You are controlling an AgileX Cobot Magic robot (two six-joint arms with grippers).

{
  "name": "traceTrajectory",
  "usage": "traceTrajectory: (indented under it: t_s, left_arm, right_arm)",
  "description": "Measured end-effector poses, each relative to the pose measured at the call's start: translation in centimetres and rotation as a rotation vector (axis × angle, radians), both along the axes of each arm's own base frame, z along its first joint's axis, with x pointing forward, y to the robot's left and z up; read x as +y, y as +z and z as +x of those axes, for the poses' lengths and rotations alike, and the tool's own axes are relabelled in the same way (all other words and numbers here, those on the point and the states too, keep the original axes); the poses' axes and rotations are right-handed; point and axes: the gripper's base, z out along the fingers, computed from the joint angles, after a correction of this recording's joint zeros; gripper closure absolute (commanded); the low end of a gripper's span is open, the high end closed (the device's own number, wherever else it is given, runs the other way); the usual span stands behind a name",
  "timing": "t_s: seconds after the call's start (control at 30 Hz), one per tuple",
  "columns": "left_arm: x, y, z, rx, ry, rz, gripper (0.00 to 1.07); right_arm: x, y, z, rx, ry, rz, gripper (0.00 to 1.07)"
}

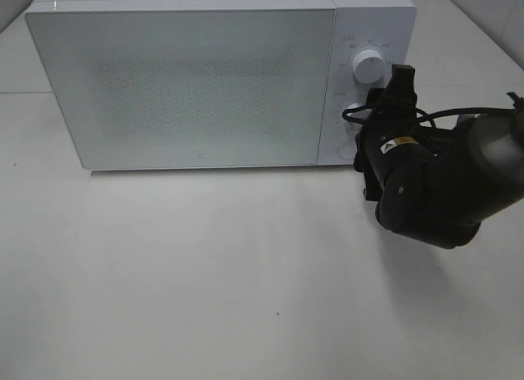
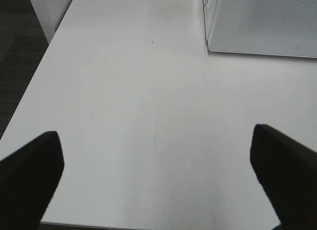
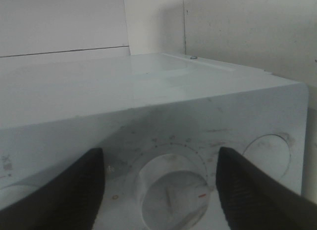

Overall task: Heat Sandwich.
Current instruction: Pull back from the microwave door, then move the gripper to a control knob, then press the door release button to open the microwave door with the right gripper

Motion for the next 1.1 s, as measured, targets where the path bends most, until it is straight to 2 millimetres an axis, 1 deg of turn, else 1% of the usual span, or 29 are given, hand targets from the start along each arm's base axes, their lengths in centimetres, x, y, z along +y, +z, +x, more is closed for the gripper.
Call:
traceTrajectory:
  t_s: [0.47, 0.53, 0.6, 0.67, 0.77, 0.87, 0.93, 0.97, 1.07, 1.1]
  left_arm:
    - [0.0, 0.0, 0.0, 0.000, 0.000, 0.000, 0.09]
    - [0.0, 0.0, 0.0, 0.000, 0.000, 0.000, 0.09]
    - [0.0, 0.0, 0.0, 0.000, 0.000, 0.000, 0.09]
    - [0.0, 0.0, 0.0, 0.000, 0.000, 0.000, 0.09]
    - [0.0, 0.0, 0.0, 0.000, 0.000, 0.000, 0.09]
    - [0.0, 0.0, 0.0, 0.000, 0.000, 0.000, 0.09]
    - [0.0, 0.0, 0.0, 0.000, 0.000, 0.000, 0.09]
    - [0.0, 0.0, 0.0, 0.000, 0.000, 0.000, 0.09]
    - [0.0, 0.0, 0.0, 0.000, 0.000, 0.000, 0.09]
    - [0.0, 0.0, 0.0, 0.000, 0.000, 0.000, 0.09]
  right_arm:
    - [0.0, 0.0, -0.2, 0.004, 0.006, -0.014, 0.34]
    - [-0.1, 0.6, -0.3, -0.017, 0.018, -0.024, 0.34]
    - [-0.3, 0.7, -0.4, -0.020, 0.014, -0.026, 0.34]
    - [-0.7, 1.1, -0.8, -0.036, 0.018, -0.036, 0.34]
    - [-0.8, 1.2, -1.1, -0.035, 0.036, -0.046, 0.34]
    - [-1.0, 1.2, -2.2, -0.020, 0.086, -0.071, 0.34]
    - [-1.1, 1.3, -2.4, -0.020, 0.095, -0.074, 0.34]
    - [-1.3, 1.6, -2.9, -0.020, 0.110, -0.081, 0.34]
    - [-1.4, 1.8, -3.4, -0.013, 0.128, -0.088, 0.34]
    - [-1.5, 1.8, -3.9, 0.014, 0.155, -0.108, 0.35]
